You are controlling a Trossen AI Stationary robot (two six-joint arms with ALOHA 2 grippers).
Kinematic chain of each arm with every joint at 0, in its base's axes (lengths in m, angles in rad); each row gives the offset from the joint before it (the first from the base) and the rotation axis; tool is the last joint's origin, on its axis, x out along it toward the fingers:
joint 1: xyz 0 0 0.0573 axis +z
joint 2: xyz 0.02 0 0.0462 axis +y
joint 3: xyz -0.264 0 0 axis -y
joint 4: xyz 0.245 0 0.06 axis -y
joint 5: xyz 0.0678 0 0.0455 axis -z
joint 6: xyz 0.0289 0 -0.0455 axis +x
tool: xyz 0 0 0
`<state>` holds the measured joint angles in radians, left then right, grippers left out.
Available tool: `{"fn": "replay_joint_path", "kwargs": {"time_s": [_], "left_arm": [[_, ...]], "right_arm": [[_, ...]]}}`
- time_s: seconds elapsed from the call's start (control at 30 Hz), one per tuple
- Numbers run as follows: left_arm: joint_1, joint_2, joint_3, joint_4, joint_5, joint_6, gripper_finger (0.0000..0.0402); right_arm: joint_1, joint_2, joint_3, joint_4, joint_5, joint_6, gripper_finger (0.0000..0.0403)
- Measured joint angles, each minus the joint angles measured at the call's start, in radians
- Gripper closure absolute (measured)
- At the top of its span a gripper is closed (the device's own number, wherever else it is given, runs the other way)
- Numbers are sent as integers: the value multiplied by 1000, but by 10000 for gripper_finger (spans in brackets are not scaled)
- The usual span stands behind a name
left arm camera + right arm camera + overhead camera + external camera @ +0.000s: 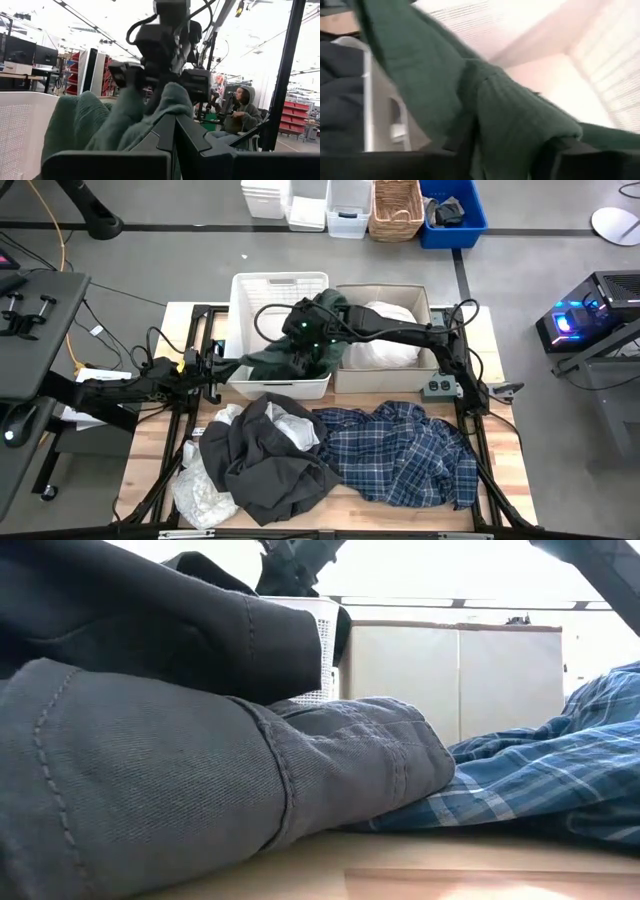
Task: Sort clothes
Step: Put the green shirt into the white bin
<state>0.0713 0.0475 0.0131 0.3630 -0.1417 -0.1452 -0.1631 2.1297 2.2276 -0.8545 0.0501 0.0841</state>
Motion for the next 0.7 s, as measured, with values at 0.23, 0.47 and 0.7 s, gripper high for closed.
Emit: {"fn": "replay_joint_path", "kwargs": {"time_s": [0.23, 0.47, 0.7], "left_arm": [[0, 0, 0, 0, 0, 0, 401], [0, 0, 0, 0, 0, 0, 401], [0, 0, 0, 0, 0, 0, 401]], "right_arm": [[-10, -32, 112, -132, 149, -84, 140], [-51, -41, 119, -336, 151, -141, 129], [-148, -109, 113, -543, 266, -150, 128]]}}
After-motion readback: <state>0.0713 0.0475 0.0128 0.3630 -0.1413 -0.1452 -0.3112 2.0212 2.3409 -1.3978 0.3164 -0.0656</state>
